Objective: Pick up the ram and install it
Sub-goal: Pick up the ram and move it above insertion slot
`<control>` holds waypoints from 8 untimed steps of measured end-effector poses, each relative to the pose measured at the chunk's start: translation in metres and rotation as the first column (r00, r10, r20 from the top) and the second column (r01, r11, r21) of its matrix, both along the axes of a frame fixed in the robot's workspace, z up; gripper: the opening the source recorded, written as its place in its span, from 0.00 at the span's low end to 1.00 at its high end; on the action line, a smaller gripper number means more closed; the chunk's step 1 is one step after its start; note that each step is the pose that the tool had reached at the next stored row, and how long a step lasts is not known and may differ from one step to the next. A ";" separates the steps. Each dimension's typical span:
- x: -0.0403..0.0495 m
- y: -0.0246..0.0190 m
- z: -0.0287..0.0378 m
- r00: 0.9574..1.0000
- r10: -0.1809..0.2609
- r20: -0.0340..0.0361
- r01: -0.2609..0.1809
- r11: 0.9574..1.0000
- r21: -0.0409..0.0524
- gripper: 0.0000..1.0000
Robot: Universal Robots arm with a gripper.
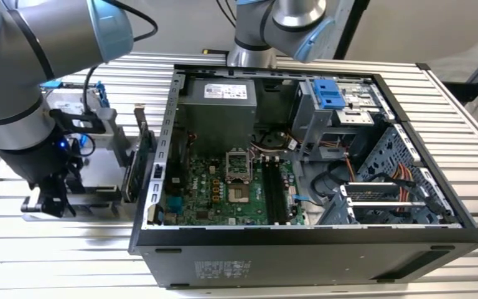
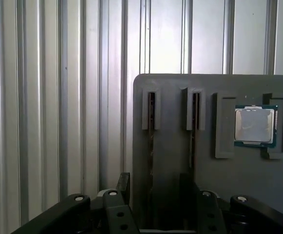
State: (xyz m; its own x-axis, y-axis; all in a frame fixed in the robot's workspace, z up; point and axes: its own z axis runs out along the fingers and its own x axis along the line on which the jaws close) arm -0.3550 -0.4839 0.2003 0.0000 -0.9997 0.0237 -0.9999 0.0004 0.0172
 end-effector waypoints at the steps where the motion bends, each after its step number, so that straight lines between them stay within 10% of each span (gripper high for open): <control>1: 0.0000 -0.0003 -0.0007 1.000 0.000 0.000 0.000 1.000 0.000 1.00; 8: -0.0001 -0.0024 -0.0044 1.000 0.000 -0.001 0.000 1.000 0.000 1.00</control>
State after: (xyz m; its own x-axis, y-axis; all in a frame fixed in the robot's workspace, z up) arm -0.3551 -0.4863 0.1960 0.0001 -0.9997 0.0237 -0.9998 0.0004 0.0184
